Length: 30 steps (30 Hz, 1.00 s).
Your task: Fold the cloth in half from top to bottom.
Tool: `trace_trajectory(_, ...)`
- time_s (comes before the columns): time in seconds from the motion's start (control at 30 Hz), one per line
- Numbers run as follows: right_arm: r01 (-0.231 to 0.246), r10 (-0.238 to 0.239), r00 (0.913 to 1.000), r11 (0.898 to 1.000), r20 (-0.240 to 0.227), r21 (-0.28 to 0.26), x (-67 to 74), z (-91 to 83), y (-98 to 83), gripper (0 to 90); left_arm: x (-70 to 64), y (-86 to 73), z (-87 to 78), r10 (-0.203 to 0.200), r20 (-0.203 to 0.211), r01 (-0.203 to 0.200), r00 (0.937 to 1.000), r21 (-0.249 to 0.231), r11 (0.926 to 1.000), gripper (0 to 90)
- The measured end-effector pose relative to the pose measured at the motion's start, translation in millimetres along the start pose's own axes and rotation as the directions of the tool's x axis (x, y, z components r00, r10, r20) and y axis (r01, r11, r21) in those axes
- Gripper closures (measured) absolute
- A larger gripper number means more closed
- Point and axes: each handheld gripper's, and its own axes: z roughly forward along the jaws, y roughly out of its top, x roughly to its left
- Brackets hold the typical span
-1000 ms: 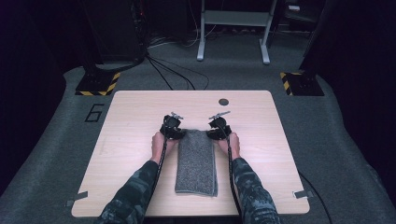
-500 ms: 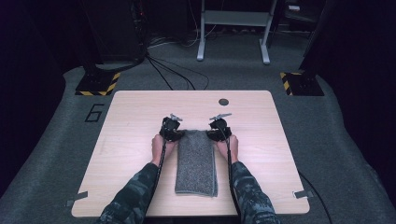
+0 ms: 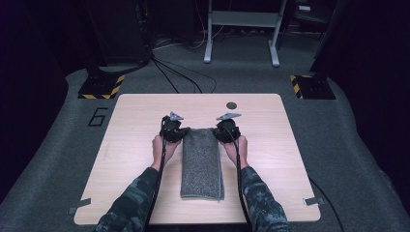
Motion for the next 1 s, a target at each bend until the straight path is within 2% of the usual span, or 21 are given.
trace_trajectory(0.03, 0.015, -0.015, 0.9999, 1.000, -0.002, -0.003, -0.8, -1.8, 1.7, 85.3, 0.2, 1.1, -2.1, 0.001, -0.001, -0.001, 1.0000, -0.005, 1.0000, 87.6)
trace_trajectory(0.1, 0.004, -0.004, 0.9999, 1.000, -0.012, -0.021, -1.1, -4.8, 5.3, 85.3, 1.7, 3.7, -7.1, 0.011, -0.006, -0.011, 0.9999, -0.012, 0.9999, 87.6)
trace_trajectory(0.13, -0.004, 0.003, 0.9998, 1.000, -0.018, -0.024, -1.2, -6.6, 6.9, 85.3, 1.4, 4.8, -8.5, 0.004, -0.007, -0.004, 1.0000, -0.029, 0.9996, 87.6)
trace_trajectory(0.33, 0.010, -0.011, 0.9998, 0.998, -0.016, -0.066, -0.1, -16.2, 15.2, 85.3, 0.3, 14.1, -22.0, 0.030, -0.013, -0.031, 0.9995, -0.060, 0.9977, 87.5)
trace_trajectory(0.47, 0.006, -0.009, 0.9997, 0.994, -0.022, -0.108, 0.2, -25.2, 23.4, 85.2, 0.2, 20.5, -30.2, 0.026, -0.021, -0.028, 0.9994, -0.102, 0.9944, 87.5)
trace_trajectory(0.7, 0.049, -0.051, 0.9987, 0.984, -0.010, -0.170, 3.2, -41.0, 42.8, 85.1, 2.8, 35.4, -46.1, 0.045, -0.039, -0.050, 0.9982, -0.149, 0.9876, 87.5)
trace_trajectory(0.83, 0.071, -0.073, 0.9974, 0.982, 0.000, -0.174, 4.4, -41.9, 48.9, 85.0, 0.1, 36.7, -46.8, 0.062, -0.043, -0.068, 0.9971, -0.138, 0.9881, 87.2)
trace_trajectory(0.93, 0.058, -0.059, 0.9983, 0.984, 0.002, -0.169, 3.0, -40.1, 44.4, 85.0, -0.5, 34.3, -44.3, 0.052, -0.029, -0.056, 0.9982, -0.134, 0.9894, 87.0)
trace_trajectory(1.0, 0.056, -0.056, 0.9984, 0.984, 0.001, -0.169, 1.2, -39.2, 39.0, 85.0, -3.5, 32.3, -42.1, 0.059, -0.028, -0.062, 0.9979, -0.132, 0.9894, 86.9)
